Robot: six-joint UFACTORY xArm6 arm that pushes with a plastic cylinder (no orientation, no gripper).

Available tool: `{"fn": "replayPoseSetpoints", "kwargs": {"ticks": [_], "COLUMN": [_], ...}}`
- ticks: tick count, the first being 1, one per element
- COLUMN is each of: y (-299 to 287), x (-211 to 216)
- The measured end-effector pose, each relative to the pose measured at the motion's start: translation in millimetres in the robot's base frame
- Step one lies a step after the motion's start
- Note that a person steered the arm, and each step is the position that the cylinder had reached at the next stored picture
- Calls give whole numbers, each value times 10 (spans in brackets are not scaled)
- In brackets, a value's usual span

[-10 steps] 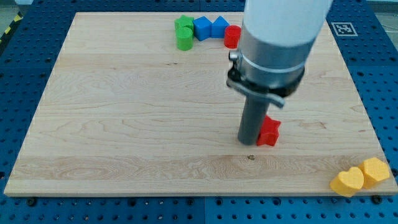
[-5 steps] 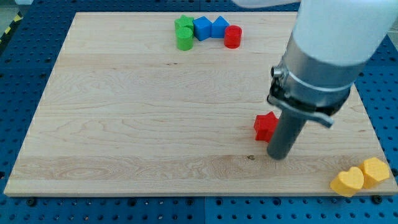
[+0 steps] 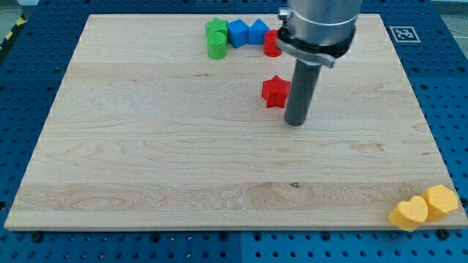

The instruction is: Push the red star into the blue cube

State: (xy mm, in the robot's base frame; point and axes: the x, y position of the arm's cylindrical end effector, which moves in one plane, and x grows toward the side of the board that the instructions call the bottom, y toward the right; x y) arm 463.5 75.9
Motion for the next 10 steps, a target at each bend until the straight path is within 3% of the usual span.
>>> {"fn": "replayPoseSetpoints", "kwargs": {"ticks": [2, 3, 4, 5, 8, 10], "y": [-429, -454, -264, 138, -217, -329], "x": [-962, -942, -570, -524, -1353, -1533]}}
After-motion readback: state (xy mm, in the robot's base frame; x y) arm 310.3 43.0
